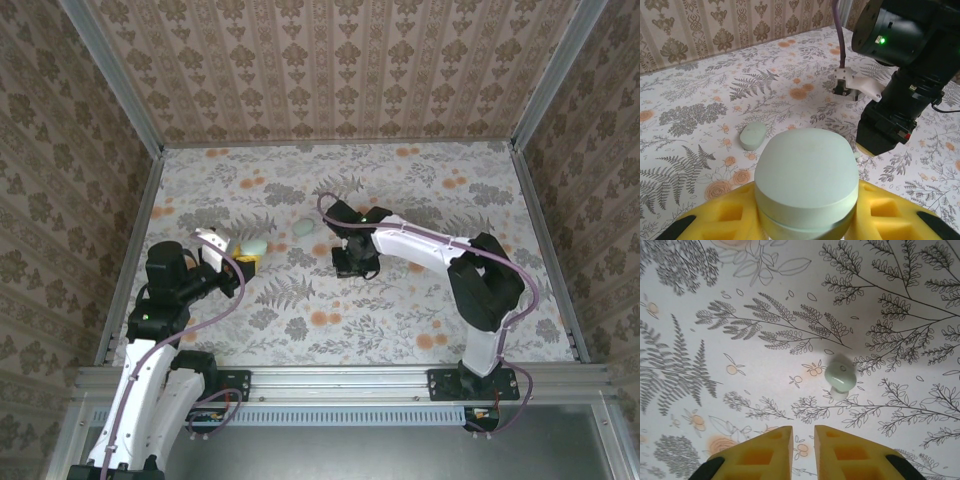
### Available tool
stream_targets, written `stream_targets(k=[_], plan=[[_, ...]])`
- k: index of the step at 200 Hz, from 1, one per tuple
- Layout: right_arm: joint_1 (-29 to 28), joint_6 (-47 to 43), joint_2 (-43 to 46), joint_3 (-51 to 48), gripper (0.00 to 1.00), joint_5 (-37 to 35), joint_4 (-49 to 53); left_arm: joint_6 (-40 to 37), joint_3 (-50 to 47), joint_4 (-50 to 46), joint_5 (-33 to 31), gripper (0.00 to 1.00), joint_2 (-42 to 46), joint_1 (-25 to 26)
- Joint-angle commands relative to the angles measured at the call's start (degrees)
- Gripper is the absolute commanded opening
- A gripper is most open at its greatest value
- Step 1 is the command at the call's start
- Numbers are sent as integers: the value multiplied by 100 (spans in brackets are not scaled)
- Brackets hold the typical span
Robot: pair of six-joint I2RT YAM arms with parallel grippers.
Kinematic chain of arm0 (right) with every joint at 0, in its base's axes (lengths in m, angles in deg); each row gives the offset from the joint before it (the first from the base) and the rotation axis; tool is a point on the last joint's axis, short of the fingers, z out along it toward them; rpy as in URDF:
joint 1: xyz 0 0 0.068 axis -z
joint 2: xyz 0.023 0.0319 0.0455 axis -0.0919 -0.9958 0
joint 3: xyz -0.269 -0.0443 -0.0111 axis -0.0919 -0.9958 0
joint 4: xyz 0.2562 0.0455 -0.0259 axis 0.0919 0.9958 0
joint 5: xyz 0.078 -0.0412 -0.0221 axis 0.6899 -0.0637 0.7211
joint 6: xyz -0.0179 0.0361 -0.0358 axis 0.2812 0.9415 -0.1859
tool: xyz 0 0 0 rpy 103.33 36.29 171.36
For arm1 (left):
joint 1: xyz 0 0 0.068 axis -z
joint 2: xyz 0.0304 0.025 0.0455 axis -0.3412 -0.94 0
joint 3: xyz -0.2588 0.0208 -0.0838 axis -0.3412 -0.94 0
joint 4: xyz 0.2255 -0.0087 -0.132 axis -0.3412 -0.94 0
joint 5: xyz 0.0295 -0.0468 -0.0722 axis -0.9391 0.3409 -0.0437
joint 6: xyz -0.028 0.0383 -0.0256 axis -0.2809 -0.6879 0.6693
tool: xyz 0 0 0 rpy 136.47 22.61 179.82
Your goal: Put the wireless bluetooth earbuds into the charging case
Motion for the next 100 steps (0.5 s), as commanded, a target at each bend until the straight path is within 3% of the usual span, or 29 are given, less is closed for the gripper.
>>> stream_targets(k=[1, 64, 100], plan=[[116, 453, 134, -201, 22, 112, -25, 8, -64, 134, 181, 5, 3, -25], [200, 807, 82, -668, 24, 427, -612, 163, -178, 297, 279, 5, 2, -7], [267, 2, -40, -465, 28, 307, -524, 207, -174, 307, 296, 5, 2, 8]])
